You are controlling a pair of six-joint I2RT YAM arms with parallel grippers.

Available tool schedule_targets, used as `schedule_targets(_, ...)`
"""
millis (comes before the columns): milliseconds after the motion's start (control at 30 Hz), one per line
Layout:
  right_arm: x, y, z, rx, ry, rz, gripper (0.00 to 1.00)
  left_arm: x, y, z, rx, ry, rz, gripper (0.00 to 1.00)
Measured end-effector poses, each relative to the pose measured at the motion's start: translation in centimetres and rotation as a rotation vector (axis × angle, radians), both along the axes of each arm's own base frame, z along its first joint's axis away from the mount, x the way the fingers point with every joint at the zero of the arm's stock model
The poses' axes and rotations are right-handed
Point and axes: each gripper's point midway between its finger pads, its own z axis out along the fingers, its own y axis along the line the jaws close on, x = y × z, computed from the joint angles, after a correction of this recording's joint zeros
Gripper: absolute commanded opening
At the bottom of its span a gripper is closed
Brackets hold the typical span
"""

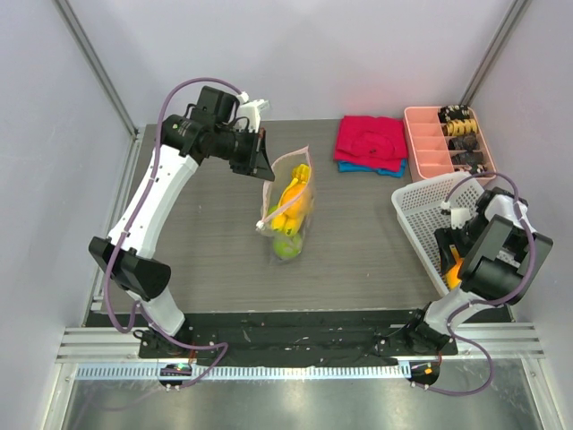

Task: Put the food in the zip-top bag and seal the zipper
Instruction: Pick up the fake fruit from the bin, then place the fake fruit in the zipper food storage bag.

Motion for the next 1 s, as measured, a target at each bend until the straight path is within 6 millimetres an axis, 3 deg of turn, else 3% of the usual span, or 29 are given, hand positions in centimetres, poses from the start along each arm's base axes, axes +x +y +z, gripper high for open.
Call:
schedule_targets(200,0.9,-0.1,-0.3,0.022,-0.005,-0.019,0.43,0.1,0.0,0.0,-0.001,-0.003,0.000,0.00)
schedule_targets(333,3.5,-0.7,2.7,0.030,-0.086,-0.021,0.35,0.1,0.0,0.0,-0.001,-0.003,0.001,0.00)
schedule_targets(433,7.6,-0.9,7.9,0.060,-0.249,-0.015,0.27,0.1,0.0,0.0,-0.001,-0.003,0.001,0.00)
schedule_targets(533,12.8,-0.2,15.3,0.090,-0.500,0.007,0.20,0.1,0.0,0.0,-0.002,-0.003,0.001,0.00)
schedule_targets(567,14.7,0.8,18.7,0.110,-0.605,0.021,0.19,0.1,0.0,0.0,-0.002,-0.002,0.001,0.00)
schedule_targets(633,17.5,4.5,24.4,0.170,-0.779,0.083,0.15,0.1,0.0,0.0,-0.001,-0.001,0.002,0.00)
schedule_targets(700,19.0,9.6,28.8,0.260,-0.914,0.151,0.15,0.1,-0.1,0.0,-0.002,-0.001,0.003,0.00)
schedule_targets(733,19.2,13.2,30.8,0.330,-0.969,0.188,0.15,0.2,-0.1,0.1,-0.003,0.000,0.003,0.00)
schedule_targets(867,17.9,25.7,37.2,0.637,-1.133,0.302,0.15,0.6,-0.3,0.5,-0.008,-0.002,0.008,0.00)
schedule_targets(1000,15.8,33.1,41.0,0.894,-1.190,0.290,0.09,0.5,-0.3,0.5,-0.010,0.012,0.017,0.00)
